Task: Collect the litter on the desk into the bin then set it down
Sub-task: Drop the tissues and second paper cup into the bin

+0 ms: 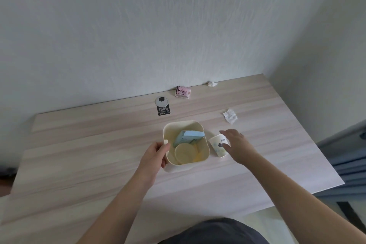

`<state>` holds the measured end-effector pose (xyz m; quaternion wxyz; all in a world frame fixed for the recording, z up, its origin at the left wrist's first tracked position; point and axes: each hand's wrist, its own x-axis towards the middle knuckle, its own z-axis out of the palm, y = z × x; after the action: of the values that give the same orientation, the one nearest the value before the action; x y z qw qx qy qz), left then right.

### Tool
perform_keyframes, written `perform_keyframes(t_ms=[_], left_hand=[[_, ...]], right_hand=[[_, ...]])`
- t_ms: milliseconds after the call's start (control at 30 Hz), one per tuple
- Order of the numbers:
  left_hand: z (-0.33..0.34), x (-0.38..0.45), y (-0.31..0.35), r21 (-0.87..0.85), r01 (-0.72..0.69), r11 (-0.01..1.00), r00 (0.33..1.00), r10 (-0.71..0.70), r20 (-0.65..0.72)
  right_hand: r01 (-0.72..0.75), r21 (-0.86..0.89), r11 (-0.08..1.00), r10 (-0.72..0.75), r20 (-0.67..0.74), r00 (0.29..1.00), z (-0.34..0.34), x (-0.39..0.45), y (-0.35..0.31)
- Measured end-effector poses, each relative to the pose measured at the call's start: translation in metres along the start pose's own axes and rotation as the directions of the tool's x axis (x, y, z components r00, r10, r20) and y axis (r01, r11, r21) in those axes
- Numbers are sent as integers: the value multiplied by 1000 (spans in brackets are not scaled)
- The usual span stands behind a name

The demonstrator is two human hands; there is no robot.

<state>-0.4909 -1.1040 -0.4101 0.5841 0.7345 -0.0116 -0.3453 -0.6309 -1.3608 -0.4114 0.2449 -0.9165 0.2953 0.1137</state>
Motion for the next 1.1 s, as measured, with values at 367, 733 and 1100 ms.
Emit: perform_keyframes(t_ms=[367,733,1100], left_hand=[[8,-7,-2,-11,50,999,995,-50,-88],[11,-9,-11,-61,75,995,974,-87,-210],[34,4,-8,-37,61,997,994,-64,-93]], right_hand=[[-203,-52,978,207,88,974,31,62,2],[-211,12,977,209,113,971,35,75,18],[43,344,938,0,-125,992,-23,17,22]])
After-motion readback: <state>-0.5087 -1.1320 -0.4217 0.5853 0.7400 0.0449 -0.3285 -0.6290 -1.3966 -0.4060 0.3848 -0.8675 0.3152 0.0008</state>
